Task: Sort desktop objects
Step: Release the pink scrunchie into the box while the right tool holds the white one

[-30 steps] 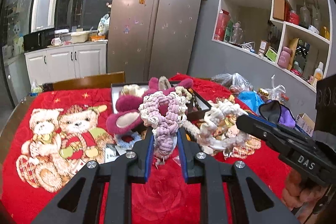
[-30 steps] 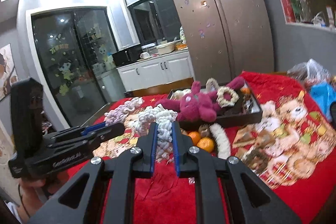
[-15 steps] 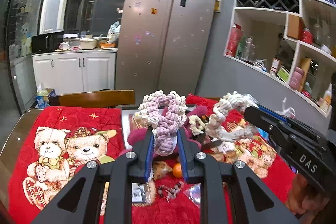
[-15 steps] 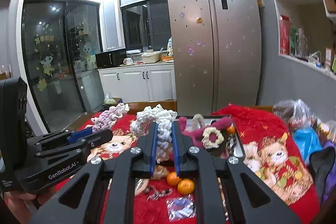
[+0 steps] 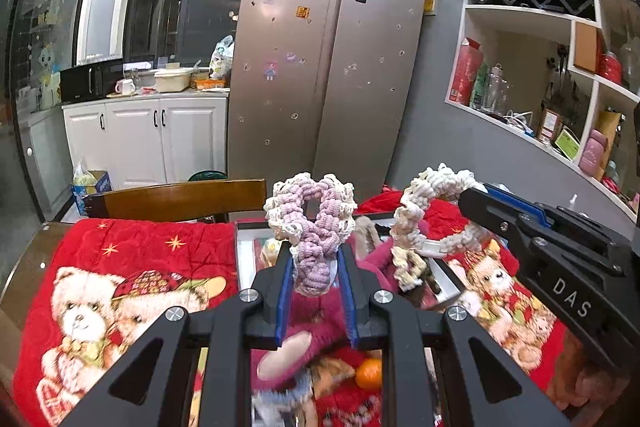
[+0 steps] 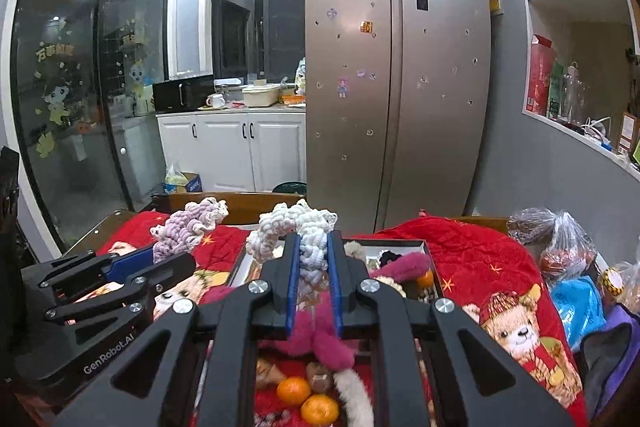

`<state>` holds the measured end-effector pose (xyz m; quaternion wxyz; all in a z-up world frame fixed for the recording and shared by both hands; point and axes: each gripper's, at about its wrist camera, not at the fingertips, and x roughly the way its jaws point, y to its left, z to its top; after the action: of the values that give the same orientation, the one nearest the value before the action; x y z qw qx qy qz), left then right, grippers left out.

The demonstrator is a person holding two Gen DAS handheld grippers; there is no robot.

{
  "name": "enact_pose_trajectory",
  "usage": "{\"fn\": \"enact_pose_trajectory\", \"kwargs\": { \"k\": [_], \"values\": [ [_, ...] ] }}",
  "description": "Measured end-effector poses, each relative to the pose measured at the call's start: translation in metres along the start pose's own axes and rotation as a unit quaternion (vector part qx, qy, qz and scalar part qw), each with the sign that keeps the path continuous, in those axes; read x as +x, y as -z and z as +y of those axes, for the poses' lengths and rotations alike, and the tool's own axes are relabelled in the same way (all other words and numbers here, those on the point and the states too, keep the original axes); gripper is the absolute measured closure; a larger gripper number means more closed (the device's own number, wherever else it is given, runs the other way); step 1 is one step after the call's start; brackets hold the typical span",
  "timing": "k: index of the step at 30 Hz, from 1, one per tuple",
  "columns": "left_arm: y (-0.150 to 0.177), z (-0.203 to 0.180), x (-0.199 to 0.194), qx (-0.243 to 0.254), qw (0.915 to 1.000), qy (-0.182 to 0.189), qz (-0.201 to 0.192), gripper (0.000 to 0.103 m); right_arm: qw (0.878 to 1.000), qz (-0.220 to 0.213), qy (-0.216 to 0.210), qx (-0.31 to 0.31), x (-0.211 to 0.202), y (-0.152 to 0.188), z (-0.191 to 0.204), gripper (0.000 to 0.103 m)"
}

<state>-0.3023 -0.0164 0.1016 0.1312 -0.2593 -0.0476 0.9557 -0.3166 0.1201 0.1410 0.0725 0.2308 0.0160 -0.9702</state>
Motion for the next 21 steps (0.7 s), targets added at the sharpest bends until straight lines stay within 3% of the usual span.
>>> {"fn": "enact_pose_trajectory", "kwargs": {
  "k": [13,21],
  "values": [
    [-0.013,0.035,0.104,-0.041,0.9982,-0.013,0.042,0.081,0.999,0.026,-0.005,0.027,0.130,-0.015,-0.029,0.089],
    [-0.015,0.031,0.139,-0.020,0.9982,-0.011,0.055,0.081,0.997,0.049,-0.021,0.061,0.192,-0.015,-0.040,0.089]
  ]
}}
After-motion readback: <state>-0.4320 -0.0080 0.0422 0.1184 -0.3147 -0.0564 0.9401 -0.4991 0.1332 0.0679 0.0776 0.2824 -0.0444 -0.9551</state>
